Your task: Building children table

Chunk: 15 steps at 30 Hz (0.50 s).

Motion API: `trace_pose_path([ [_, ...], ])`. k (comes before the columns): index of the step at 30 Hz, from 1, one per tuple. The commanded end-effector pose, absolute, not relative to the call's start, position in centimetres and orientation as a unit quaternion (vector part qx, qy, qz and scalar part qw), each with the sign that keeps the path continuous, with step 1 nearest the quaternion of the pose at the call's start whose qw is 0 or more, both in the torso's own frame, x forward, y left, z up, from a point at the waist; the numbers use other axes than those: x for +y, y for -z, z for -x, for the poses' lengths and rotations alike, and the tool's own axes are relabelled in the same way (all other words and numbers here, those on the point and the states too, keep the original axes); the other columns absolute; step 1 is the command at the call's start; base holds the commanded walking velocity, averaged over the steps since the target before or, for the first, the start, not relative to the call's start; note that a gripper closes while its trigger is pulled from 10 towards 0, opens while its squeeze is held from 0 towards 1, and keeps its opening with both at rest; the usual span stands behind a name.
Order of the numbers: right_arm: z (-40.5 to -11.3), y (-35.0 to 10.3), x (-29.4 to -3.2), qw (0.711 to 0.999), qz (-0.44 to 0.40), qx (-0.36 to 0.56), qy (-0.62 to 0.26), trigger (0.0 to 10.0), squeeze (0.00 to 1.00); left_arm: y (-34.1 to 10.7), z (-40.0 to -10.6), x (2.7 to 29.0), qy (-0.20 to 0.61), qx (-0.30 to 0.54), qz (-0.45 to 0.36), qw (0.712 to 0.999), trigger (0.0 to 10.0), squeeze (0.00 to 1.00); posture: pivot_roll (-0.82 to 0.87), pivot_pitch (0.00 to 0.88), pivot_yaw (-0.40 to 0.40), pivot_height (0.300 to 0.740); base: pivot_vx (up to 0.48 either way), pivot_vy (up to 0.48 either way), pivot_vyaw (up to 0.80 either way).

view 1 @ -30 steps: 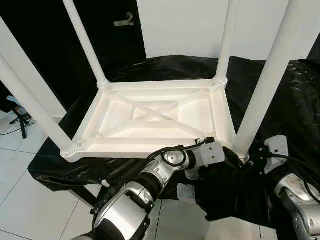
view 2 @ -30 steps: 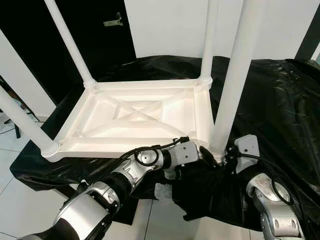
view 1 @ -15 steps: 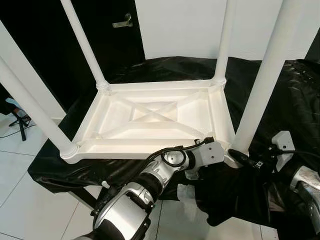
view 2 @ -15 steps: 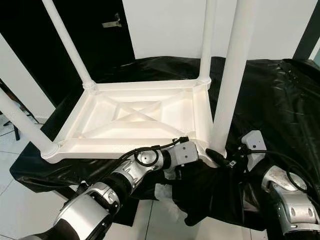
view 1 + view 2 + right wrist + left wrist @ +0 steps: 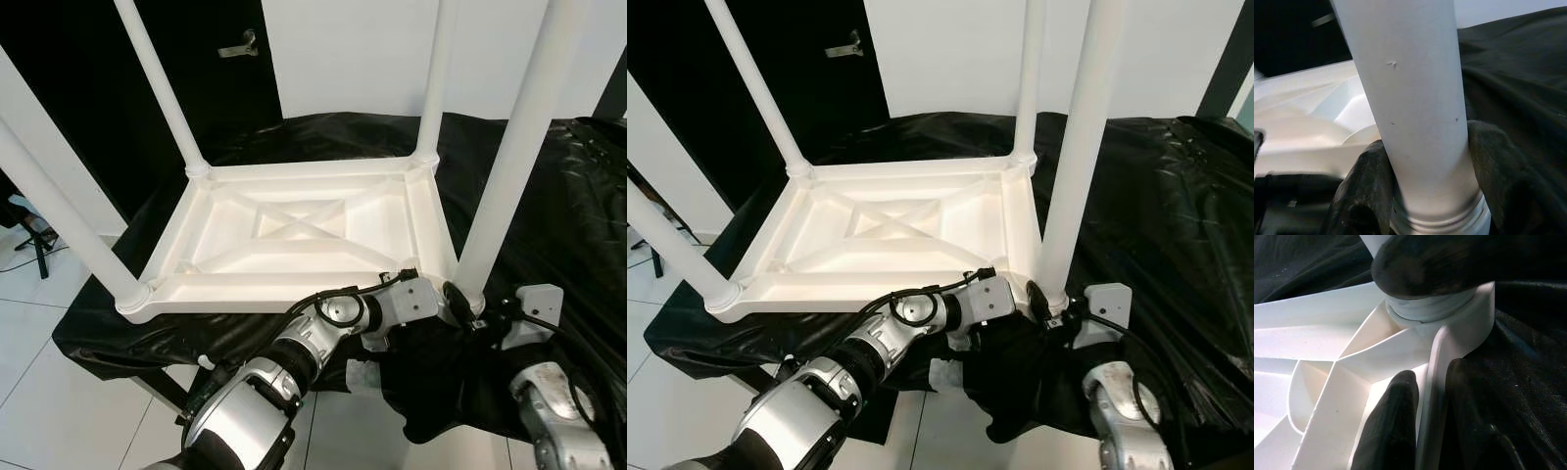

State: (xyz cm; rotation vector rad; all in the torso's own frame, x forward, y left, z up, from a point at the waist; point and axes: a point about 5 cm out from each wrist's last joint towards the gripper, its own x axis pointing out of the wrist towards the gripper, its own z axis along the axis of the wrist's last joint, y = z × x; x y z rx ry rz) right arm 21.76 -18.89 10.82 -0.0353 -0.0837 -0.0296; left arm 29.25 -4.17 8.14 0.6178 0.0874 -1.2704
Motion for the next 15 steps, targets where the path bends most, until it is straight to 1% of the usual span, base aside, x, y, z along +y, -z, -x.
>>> trace_pose_path([
  [1, -21.4, -10.7, -19.9, 0.997, 0.033, -0.041, 0.065, 0.0, 0.00, -3.2, -27.1, -2.9, 0.552, 0.141, -0.300, 0.765, 10.0, 0.00, 0.02, 0.000, 0.093, 0.740, 0.000, 0.000, 0.00],
  [4, -21.5, -10.8, -19.8, 0.996, 0.037, -0.044, 0.062, 0.0, 0.00, -3.2, -27.1, -3.0, 0.553, 0.140, -0.300, 0.764, 10.0, 0.00, 0.02, 0.000, 0.094, 0.740, 0.000, 0.000, 0.00],
  [5, -21.5, -10.8, -19.9, 0.997, 0.039, -0.040, 0.057, 1.5, 0.00, -3.3, -27.1, -3.1, 0.554, 0.140, -0.300, 0.764, 10.0, 0.00, 0.02, 0.000, 0.093, 0.740, 0.000, 0.000, 0.00],
  [6, -21.5, -10.8, -19.9, 0.997, 0.039, -0.040, 0.057, 1.5, 0.00, -3.3, -27.1, -3.1, 0.554, 0.140, -0.300, 0.764, 10.0, 0.00, 0.02, 0.000, 0.093, 0.740, 0.000, 0.000, 0.00],
  [7, -21.5, -10.7, -19.9, 0.997, 0.042, -0.035, 0.050, 10.0, 0.00, -3.3, -27.1, -3.1, 0.553, 0.139, -0.300, 0.764, 10.0, 0.00, 0.02, 0.000, 0.091, 0.740, 0.000, 0.000, 0.00],
  [11, -22.0, -10.8, -19.4, 0.998, 0.054, -0.029, -0.002, 10.0, 0.00, -3.4, -27.2, -3.2, 0.551, 0.139, -0.299, 0.767, 10.0, 0.00, 0.02, 0.000, 0.086, 0.740, 0.000, 0.000, 0.00],
  [14, -22.1, -10.8, -19.2, 0.998, 0.055, -0.029, -0.011, 10.0, 0.00, -3.4, -27.2, -3.2, 0.551, 0.140, -0.299, 0.767, 10.0, 0.00, 0.02, 0.000, 0.086, 0.740, 0.000, 0.000, 0.00],
  [15, -22.6, -11.3, -19.5, 0.994, 0.071, -0.032, -0.072, 10.0, 1.00, -3.2, -27.1, -3.1, 0.552, 0.141, -0.298, 0.766, 10.0, 0.00, 0.02, 0.000, 0.086, 0.740, 0.000, 0.000, 0.00],
])
